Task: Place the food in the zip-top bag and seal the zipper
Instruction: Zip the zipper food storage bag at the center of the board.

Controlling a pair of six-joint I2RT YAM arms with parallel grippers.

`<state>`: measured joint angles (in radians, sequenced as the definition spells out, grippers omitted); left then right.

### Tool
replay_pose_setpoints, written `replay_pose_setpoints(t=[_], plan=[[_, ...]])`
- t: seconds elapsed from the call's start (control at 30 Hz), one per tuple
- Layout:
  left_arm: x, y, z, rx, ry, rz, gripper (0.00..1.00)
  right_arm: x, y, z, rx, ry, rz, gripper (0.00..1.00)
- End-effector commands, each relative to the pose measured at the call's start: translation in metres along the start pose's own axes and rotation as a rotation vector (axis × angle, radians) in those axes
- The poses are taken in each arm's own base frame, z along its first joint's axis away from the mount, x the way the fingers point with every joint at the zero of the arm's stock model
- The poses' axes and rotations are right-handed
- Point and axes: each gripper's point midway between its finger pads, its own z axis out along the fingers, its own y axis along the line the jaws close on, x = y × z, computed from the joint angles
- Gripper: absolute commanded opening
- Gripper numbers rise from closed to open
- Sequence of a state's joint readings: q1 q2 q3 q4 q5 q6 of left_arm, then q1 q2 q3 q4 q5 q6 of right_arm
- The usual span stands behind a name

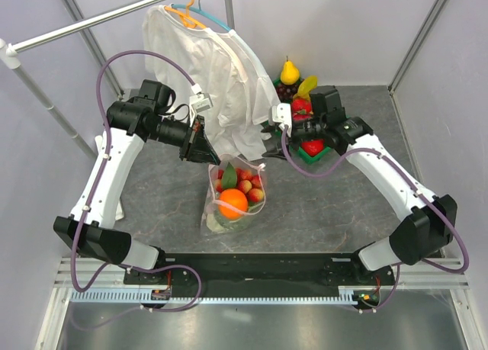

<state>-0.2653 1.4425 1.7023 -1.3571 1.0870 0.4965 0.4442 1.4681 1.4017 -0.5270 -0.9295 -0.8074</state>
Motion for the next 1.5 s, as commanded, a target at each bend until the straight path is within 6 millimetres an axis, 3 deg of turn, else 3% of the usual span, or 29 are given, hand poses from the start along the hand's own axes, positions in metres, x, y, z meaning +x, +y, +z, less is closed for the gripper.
replay_pose_setpoints(t=[0.0,0.3,0.43,0.5,0.7,0.83,1.03,1.33,1.47], plan=[[0.007,-0.038,-0.008,0.095,-0.012,-0.025,0.02,-0.008,0.032,0.016,-0.115,-0.071,-0.031,0.74],[0.008,-0.032,-0.008,0.089,-0.025,0.002,0.02,0.020,0.072,0.006,-0.178,0.017,-0.048,0.69],[0.007,-0.030,-0.007,0.098,-0.030,0.003,0.02,0.019,0.092,-0.003,-0.211,0.010,-0.016,0.70],[0.006,-0.030,-0.006,0.106,-0.037,0.006,0.02,0.011,0.093,-0.006,-0.190,-0.011,0.033,0.71],[0.006,-0.029,-0.005,0.109,-0.045,-0.005,0.02,-0.021,0.070,-0.001,-0.116,-0.098,0.150,0.72],[0.005,-0.029,-0.005,0.105,-0.044,-0.004,0.02,-0.034,0.070,0.000,-0.139,-0.141,0.178,0.69],[0.005,-0.029,-0.006,0.105,-0.049,-0.006,0.02,-0.033,0.090,-0.001,-0.175,-0.127,0.139,0.69],[0.001,-0.023,-0.008,0.106,-0.069,-0.021,0.02,-0.027,0.116,0.002,-0.269,-0.053,0.049,0.81],[0.001,-0.023,-0.007,0.115,-0.074,-0.024,0.02,-0.028,0.111,0.006,-0.262,-0.055,0.072,0.80]])
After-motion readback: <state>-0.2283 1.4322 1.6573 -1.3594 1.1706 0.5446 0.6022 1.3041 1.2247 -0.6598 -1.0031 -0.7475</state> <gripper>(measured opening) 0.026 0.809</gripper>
